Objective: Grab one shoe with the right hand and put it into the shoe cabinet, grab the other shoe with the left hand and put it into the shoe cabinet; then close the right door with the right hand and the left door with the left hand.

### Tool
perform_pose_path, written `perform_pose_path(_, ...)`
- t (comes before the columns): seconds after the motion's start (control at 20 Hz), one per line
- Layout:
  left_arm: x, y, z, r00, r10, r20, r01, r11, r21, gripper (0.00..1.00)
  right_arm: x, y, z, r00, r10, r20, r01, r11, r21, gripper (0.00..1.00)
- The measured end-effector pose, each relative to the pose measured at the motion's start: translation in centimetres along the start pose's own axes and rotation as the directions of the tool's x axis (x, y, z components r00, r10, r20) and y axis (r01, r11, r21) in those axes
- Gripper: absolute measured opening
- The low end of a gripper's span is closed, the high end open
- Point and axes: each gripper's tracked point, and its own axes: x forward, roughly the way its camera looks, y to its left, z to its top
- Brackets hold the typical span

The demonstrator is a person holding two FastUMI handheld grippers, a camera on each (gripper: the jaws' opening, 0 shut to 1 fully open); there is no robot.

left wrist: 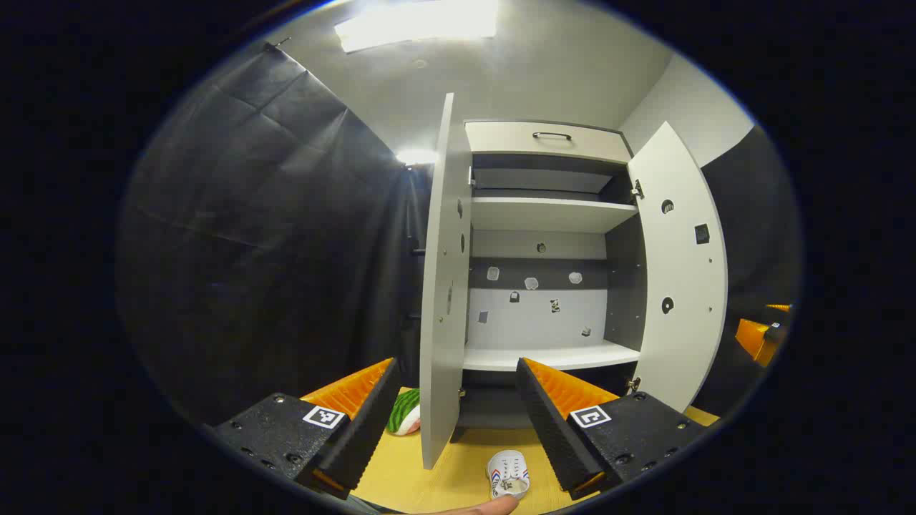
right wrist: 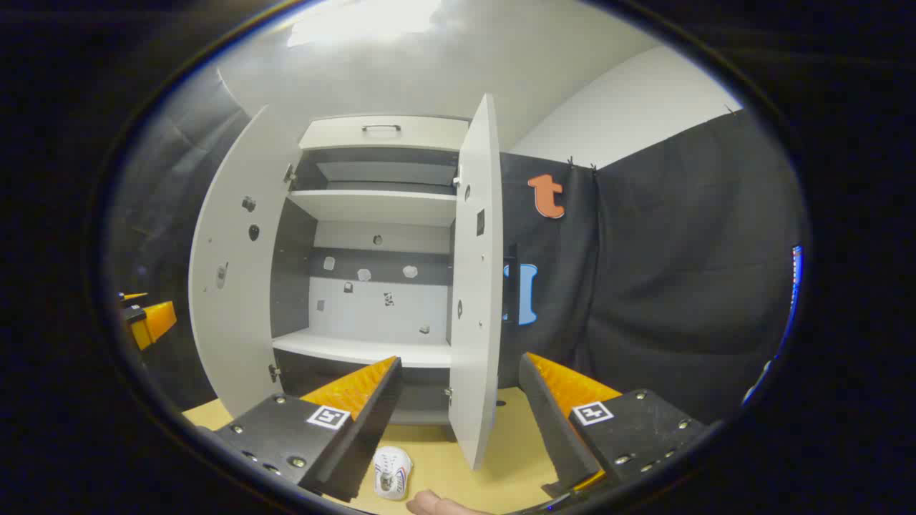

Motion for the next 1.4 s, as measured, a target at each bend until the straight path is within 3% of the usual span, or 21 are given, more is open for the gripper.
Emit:
perform_pose_path(0.75, -0.3, 1.4, 0.8, 0.999, 0.029, 0.037, -0.028, 0.999, -0.036, 0.98, -0.1, 2.5, -1.6, 0.999, 0.034, -0.012, -0.034, 0.999, -0.007, 0.97)
perform_pose_path(0.9, -0.6, 0.6, 0.7, 0.999, -0.002, 0.050, 0.004, 0.999, -0.051, 0.98, 1.0, 3.0, -4.8, 0.999, 0.008, -0.038, -0.009, 0.999, -0.038, 0.97)
perform_pose_path(1.1, -0.4, 0.2, -0.7, 1.000, -0.021, 0.021, 0.021, 0.999, -0.040, 0.99, 3.0, 6.1, -11.4, 0.993, 0.031, -0.116, -0.040, 0.996, -0.074, 0.98)
perform_pose_path(1.4, -0.1, 1.4, -2.4, 1.000, -0.022, -0.010, 0.021, 0.998, -0.064, 0.99, 5.6, 10.7, -24.4, 0.949, 0.087, -0.302, -0.113, 0.991, -0.070, 0.96)
